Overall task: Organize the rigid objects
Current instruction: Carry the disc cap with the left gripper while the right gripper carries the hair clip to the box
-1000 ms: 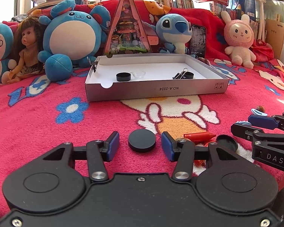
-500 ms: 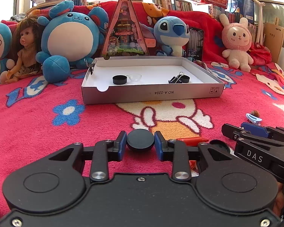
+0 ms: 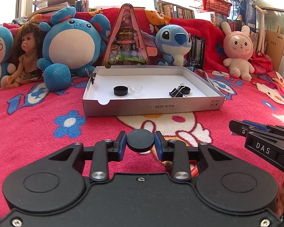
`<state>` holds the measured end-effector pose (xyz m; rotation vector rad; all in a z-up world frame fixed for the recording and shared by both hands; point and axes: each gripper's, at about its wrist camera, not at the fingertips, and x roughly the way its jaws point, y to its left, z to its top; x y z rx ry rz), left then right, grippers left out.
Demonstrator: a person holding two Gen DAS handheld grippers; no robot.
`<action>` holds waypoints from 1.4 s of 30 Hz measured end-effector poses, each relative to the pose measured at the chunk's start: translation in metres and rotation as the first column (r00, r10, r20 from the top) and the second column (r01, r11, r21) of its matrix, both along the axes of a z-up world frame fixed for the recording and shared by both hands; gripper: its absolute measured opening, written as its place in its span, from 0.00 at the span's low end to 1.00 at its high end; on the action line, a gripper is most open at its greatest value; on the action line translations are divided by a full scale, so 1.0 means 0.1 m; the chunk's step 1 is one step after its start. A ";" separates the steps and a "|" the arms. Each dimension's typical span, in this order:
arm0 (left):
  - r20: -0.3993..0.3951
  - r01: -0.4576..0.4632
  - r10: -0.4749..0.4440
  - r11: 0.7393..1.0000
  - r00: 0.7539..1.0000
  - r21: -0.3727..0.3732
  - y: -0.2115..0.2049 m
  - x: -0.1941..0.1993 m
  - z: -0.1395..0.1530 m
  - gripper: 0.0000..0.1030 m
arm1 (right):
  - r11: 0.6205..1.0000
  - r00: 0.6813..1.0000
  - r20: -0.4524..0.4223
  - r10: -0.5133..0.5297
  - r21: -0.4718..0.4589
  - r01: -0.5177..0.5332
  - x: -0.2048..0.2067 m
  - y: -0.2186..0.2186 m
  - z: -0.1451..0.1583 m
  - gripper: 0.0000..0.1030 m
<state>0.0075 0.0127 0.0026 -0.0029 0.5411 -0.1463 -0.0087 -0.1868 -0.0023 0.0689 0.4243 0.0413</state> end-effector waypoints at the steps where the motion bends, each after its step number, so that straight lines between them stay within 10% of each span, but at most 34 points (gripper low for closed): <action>1: 0.003 -0.002 0.002 1.000 1.000 0.000 0.00 0.01 0.01 0.29 | 1.000 1.000 0.005 0.000 -0.002 0.000 0.01 -0.01 0.01 0.29; 42: 0.070 -0.031 0.032 0.999 0.997 -0.009 0.02 0.91 0.47 0.29 | 0.999 0.996 0.088 0.025 -0.041 -0.022 0.76 -0.02 0.43 0.29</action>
